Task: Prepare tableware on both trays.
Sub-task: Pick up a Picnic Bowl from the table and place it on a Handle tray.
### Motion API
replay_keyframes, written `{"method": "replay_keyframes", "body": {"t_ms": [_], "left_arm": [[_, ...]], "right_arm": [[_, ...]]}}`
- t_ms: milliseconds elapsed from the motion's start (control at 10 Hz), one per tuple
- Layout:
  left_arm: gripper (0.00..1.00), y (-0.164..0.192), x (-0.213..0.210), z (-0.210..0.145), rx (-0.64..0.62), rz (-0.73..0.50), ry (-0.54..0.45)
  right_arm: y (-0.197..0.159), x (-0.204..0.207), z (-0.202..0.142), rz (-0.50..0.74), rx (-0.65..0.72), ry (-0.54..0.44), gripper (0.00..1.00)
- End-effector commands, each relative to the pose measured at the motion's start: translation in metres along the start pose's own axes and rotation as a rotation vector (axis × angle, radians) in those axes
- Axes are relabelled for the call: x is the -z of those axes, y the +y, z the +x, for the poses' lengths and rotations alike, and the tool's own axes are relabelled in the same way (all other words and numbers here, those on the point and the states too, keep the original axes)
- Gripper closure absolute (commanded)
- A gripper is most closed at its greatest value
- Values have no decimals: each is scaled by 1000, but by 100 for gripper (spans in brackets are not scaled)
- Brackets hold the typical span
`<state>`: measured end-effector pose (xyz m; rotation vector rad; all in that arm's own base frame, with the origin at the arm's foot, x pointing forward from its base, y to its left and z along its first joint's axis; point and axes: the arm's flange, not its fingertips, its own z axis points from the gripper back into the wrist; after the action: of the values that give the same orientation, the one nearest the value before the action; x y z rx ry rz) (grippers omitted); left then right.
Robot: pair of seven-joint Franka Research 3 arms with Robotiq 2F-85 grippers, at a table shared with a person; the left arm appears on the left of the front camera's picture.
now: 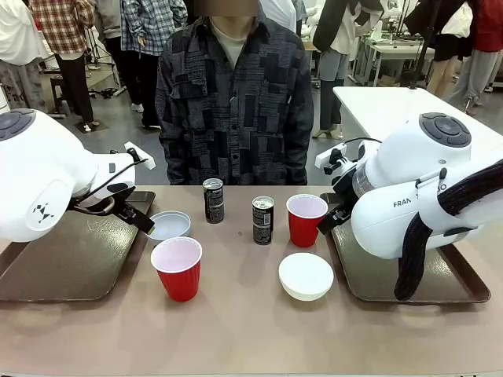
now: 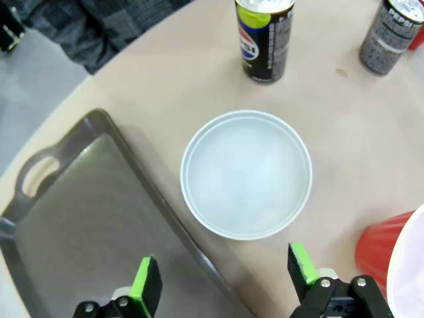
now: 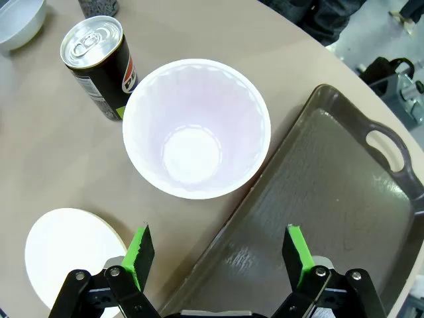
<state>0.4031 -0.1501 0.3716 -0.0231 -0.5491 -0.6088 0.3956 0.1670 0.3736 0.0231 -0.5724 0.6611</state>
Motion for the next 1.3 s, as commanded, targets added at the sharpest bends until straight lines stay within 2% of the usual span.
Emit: {"method": "replay_keyframes", "body": {"t_ms": [0, 300, 500, 600, 800, 1000, 1100, 1200], "left_arm": [[0, 0, 0, 0, 0, 0, 0], [0, 0, 0, 0, 0, 0, 0], [0, 0, -45, -2, 42, -7, 80], [0, -4, -72, -10, 97, -2, 90], [0, -12, -109, -34, 126, -84, 144], [0, -23, -139, -63, 127, -149, 184], [0, -31, -148, -77, 124, -126, 191], [0, -35, -155, -84, 91, -62, 155]], "right_arm": [[0, 0, 0, 0, 0, 0, 0], [0, 0, 0, 0, 0, 0, 0], [21, -50, -1, -80, -20, 48, 0], [30, -79, -12, -134, 10, 84, 0], [43, -127, -44, -122, 47, 120, 0], [53, -141, -82, -35, 86, 168, 0], [60, -141, -100, -3, 83, 197, 0], [59, -136, -100, -80, 72, 187, 0]]}}
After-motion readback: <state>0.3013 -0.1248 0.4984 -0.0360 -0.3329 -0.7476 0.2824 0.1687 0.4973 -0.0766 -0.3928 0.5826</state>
